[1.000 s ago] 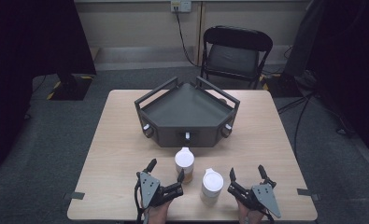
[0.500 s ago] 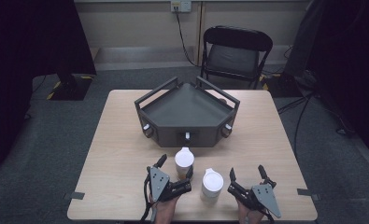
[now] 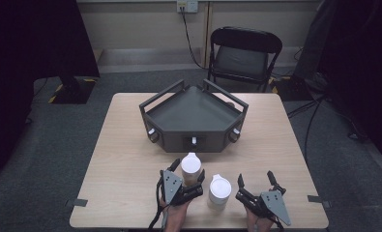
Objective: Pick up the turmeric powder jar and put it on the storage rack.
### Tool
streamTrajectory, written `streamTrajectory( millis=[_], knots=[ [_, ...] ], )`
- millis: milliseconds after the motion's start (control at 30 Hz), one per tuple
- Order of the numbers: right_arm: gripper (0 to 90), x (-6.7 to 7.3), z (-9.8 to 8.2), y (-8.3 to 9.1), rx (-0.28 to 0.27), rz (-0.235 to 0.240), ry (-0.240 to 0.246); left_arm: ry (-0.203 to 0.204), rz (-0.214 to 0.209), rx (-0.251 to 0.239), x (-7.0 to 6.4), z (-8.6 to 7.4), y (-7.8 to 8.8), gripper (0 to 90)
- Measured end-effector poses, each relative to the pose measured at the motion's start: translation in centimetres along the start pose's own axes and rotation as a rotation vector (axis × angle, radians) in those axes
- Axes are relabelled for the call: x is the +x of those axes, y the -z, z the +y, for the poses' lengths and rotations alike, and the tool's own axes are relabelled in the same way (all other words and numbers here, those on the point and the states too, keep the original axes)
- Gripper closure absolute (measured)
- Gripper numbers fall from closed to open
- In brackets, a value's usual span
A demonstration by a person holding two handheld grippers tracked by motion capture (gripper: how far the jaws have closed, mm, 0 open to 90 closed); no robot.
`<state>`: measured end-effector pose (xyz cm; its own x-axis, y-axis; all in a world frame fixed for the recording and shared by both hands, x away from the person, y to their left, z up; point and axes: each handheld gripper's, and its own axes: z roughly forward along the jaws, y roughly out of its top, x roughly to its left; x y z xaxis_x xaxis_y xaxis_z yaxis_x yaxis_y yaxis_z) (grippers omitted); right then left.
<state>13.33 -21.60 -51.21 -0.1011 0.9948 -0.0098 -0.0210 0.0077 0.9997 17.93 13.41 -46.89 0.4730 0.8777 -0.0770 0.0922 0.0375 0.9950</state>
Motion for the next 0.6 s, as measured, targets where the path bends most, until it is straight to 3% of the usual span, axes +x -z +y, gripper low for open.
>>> streamTrajectory(
  millis=[200, 600],
  knots=[
    [2.9, 0.0, 0.0, 0.0, 0.000, 0.000, 0.000, -0.002, 0.013, 0.007, -0.4, -0.1, -0.4, 18.5],
    [3.1, 0.0, 0.0, 0.0, 0.000, 0.001, 0.000, 0.006, 0.038, 0.044, -0.6, -0.1, -1.1, 23.0]
  ],
)
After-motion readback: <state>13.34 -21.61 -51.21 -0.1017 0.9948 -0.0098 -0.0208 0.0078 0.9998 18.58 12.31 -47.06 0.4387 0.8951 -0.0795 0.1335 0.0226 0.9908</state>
